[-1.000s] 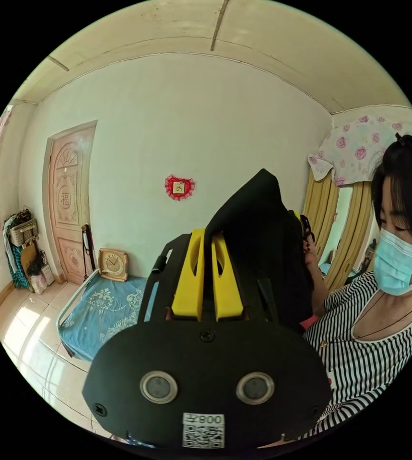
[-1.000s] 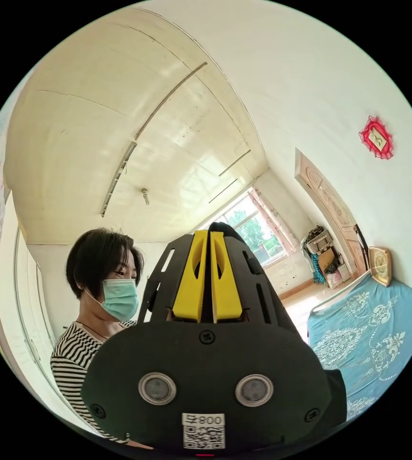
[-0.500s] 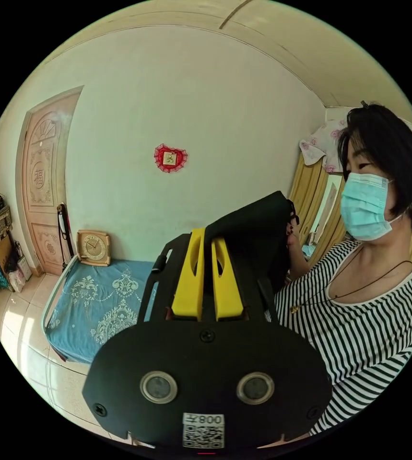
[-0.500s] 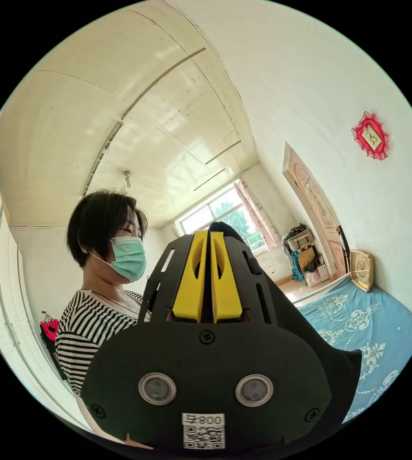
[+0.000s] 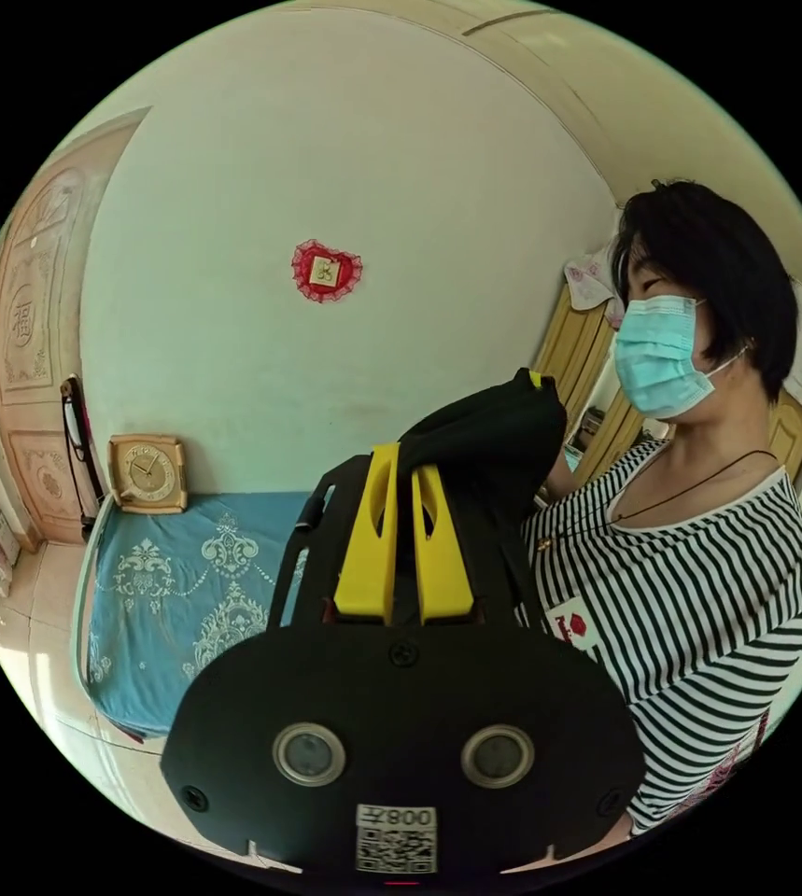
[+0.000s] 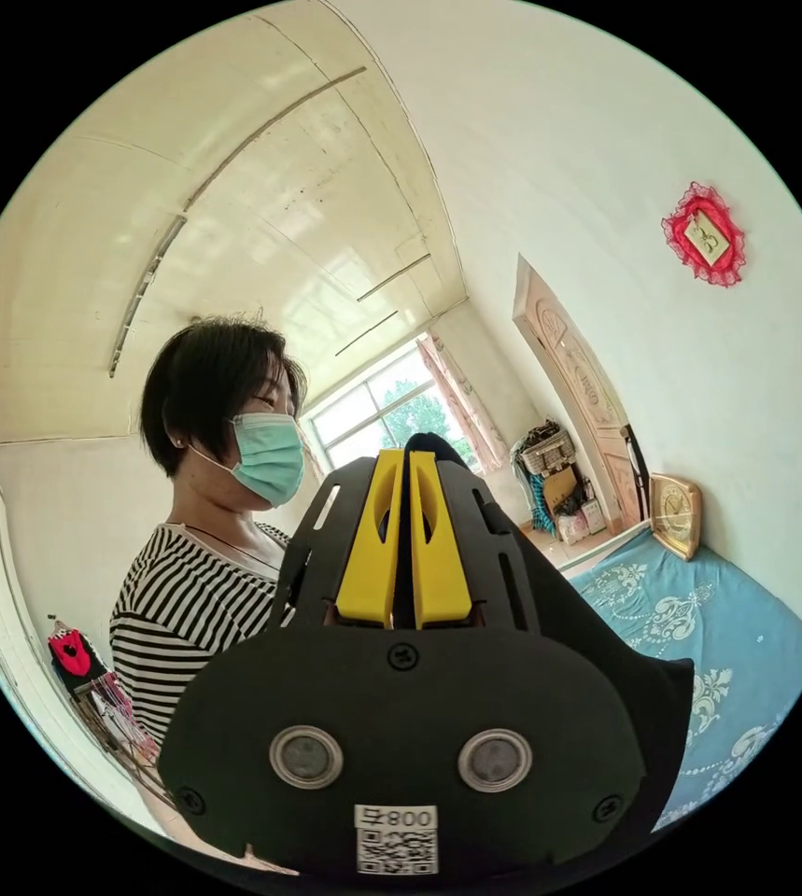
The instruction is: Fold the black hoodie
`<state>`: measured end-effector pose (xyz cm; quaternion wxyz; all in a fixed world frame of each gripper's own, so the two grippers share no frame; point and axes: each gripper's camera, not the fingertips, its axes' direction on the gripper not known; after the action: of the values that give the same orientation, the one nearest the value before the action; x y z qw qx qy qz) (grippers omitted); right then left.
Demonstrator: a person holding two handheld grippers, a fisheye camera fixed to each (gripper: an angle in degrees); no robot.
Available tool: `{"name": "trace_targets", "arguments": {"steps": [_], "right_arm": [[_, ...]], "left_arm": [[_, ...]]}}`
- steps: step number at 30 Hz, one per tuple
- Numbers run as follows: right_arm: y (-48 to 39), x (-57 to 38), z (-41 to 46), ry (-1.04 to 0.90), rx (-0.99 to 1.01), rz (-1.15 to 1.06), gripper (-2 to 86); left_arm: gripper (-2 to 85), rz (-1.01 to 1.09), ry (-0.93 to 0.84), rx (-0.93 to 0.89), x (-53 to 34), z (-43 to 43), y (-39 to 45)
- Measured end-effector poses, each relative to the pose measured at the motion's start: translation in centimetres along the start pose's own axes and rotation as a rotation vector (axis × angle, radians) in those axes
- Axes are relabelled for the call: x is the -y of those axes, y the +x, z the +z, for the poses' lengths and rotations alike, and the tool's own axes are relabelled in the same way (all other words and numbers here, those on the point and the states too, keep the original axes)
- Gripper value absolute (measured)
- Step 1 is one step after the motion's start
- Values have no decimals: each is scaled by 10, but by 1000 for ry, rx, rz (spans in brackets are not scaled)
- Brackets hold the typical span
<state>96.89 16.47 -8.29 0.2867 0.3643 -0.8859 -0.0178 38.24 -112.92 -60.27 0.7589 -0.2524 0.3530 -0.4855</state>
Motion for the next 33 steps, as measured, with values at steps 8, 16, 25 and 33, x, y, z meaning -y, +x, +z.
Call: {"name": "trace_targets", "arguments": {"steps": [8,16,25,33], "right_arm": [[18,3,29,41,-210,-73,4],[135,74,65,-53,-611,-36,4],[589,129,20,-413,-1097,698,0],[752,-44,-121,-391,-981,1023,16]], "left_arm": [[8,130,-37,-298,134,-23,-180],[16,-24,-129,-375,292,30,-394],[56,-788,-363,-85,349,188,-725],[76,-1212,-821,-84,246,216,-780]]}}
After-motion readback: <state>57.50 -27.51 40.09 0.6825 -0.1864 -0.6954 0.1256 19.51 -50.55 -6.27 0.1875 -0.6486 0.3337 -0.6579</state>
